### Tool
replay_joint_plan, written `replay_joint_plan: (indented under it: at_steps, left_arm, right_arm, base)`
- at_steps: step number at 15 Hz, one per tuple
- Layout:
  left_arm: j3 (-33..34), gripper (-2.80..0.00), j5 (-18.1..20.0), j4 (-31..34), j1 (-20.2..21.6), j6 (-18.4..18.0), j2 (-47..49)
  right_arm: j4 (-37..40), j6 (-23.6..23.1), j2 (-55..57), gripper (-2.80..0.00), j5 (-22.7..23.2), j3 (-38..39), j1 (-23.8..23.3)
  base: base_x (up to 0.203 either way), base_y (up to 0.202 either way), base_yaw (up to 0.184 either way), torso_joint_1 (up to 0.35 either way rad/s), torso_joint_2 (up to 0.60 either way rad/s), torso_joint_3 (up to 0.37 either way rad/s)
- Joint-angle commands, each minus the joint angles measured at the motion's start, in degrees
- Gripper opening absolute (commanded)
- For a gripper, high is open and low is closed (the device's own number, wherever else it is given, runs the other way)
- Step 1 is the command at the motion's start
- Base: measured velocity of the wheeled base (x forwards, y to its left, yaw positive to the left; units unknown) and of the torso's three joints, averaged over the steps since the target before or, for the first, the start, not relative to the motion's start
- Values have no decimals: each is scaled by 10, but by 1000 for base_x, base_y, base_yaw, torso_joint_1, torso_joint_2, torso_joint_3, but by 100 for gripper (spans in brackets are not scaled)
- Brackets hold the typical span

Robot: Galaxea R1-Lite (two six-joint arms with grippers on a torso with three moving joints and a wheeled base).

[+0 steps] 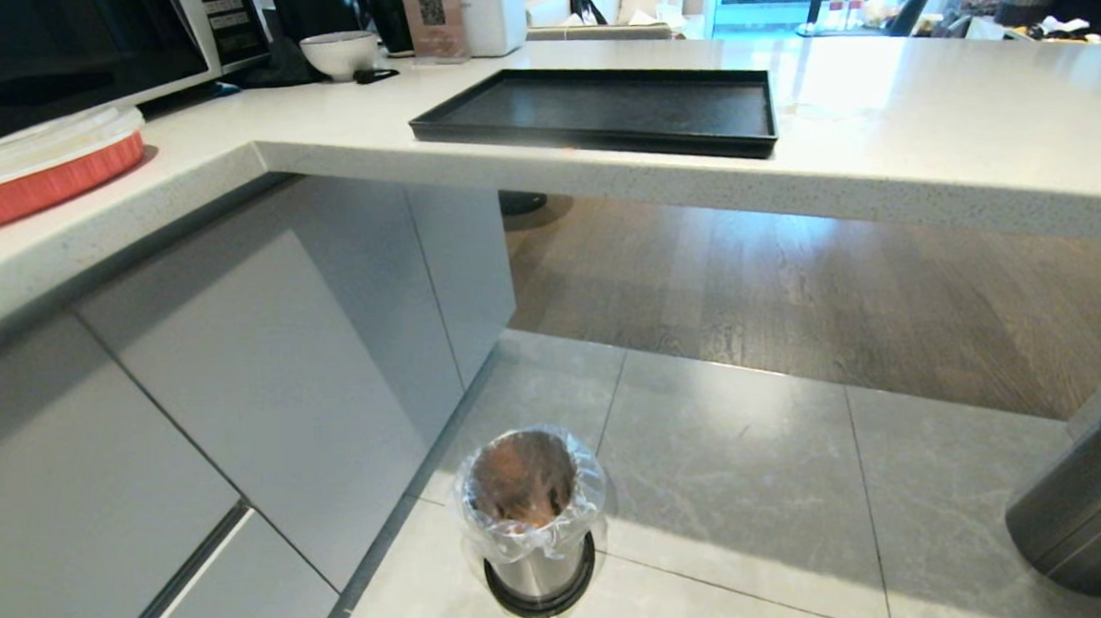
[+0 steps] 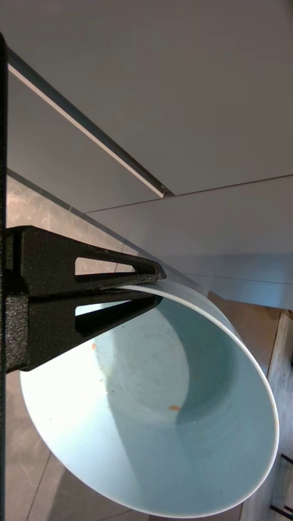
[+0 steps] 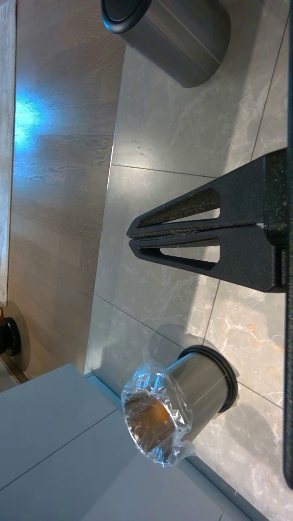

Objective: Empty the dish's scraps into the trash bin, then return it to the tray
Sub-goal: Put the bowl back to the table

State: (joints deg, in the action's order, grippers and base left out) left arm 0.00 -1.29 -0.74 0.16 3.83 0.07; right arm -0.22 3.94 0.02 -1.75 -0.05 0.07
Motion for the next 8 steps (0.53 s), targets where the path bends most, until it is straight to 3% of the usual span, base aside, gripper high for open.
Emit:
replay_joint_plan:
  at_steps: [1,8]
  left_arm:
    - [0,-280,0,0,0,0,0]
    - [0,-280,0,0,0,0,0]
  right_arm:
    - [0,0,0,-280,0,0,0]
    - [0,-1,0,-280,0,0,0]
  base:
    - [0,0,0,0,0,0]
    - [0,0,0,0,0,0]
